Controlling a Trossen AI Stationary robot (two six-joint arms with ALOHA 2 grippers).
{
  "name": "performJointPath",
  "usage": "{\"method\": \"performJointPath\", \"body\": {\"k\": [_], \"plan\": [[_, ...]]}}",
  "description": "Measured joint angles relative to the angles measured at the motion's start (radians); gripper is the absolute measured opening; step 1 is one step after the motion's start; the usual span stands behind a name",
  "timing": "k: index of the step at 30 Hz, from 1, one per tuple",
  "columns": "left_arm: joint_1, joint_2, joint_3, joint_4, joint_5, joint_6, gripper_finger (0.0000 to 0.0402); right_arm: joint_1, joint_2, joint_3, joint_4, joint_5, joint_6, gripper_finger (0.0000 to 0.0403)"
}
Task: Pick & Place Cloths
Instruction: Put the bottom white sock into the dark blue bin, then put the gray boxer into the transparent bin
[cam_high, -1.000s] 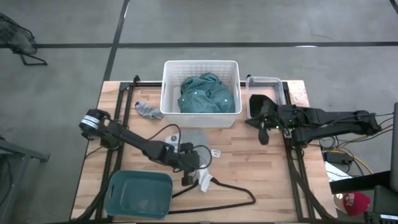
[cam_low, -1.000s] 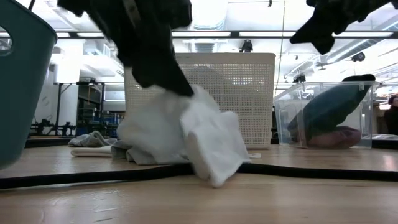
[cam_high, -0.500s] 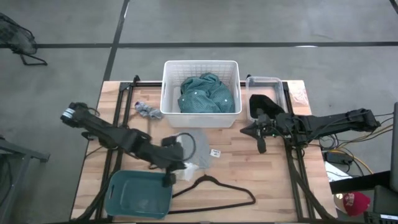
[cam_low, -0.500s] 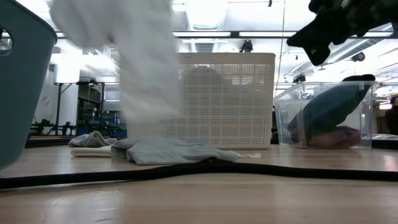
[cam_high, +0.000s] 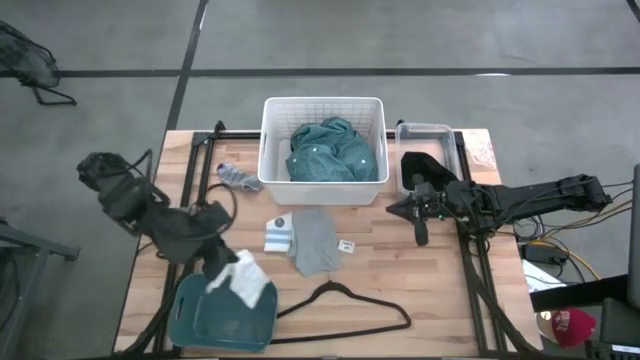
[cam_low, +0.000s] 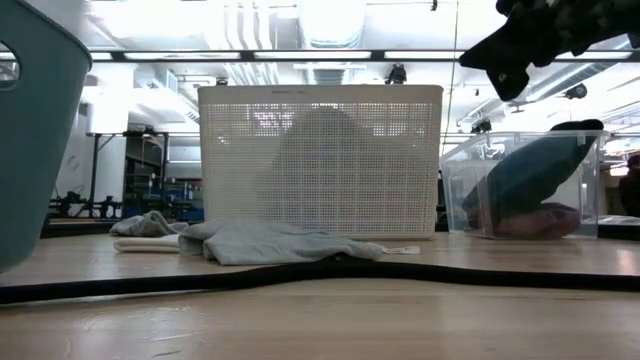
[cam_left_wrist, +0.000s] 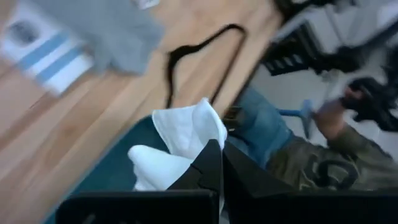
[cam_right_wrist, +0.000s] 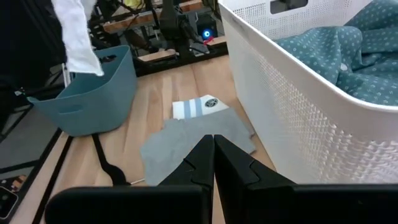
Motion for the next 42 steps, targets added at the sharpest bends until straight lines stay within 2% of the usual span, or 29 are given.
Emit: {"method": "performJointPath", "body": {"k": [4, 8, 15, 22, 27, 34, 36, 38, 42], "plan": [[-0.066, 0.005, -0.026, -0.112, -0.022, -0.198, 0.0004, 0.000, 0.000, 0.000, 0.010, 0.000, 0.000, 0.0008], [-0.123, 0.052, -0.086, -0.071, 0.016, -0.271, 0.0005, 0.000, 0.000, 0.000, 0.010, 0.000, 0.000, 0.0008], [-0.208, 0.180, -0.183, 0.054, 0.143, -0.317, 0.0005, 0.000, 0.000, -0.005, 0.009, 0.000, 0.000, 0.0008], [-0.215, 0.277, -0.289, 0.153, 0.214, -0.280, 0.0014, 0.000, 0.000, -0.007, 0.014, 0.002, 0.002, 0.0008], [-0.196, 0.291, -0.354, 0.161, 0.209, -0.259, 0.0047, 0.000, 0.000, -0.014, 0.019, 0.002, 0.011, 0.0008], [-0.179, 0.246, -0.382, 0.184, 0.203, -0.261, 0.0128, 0.000, 0.000, -0.022, 0.018, 0.002, 0.019, 0.0008], [-0.175, 0.225, -0.380, 0.194, 0.184, -0.260, 0.0148, 0.000, 0.000, -0.022, 0.018, 0.003, 0.019, 0.0008], [-0.169, 0.198, -0.377, 0.216, 0.124, -0.259, 0.0162, 0.000, 0.000, -0.022, 0.018, 0.003, 0.019, 0.0008], [-0.145, 0.157, -0.375, 0.283, -0.122, -0.196, 0.0171, 0.000, 0.000, -0.024, 0.018, 0.003, 0.030, 0.0008]]}}
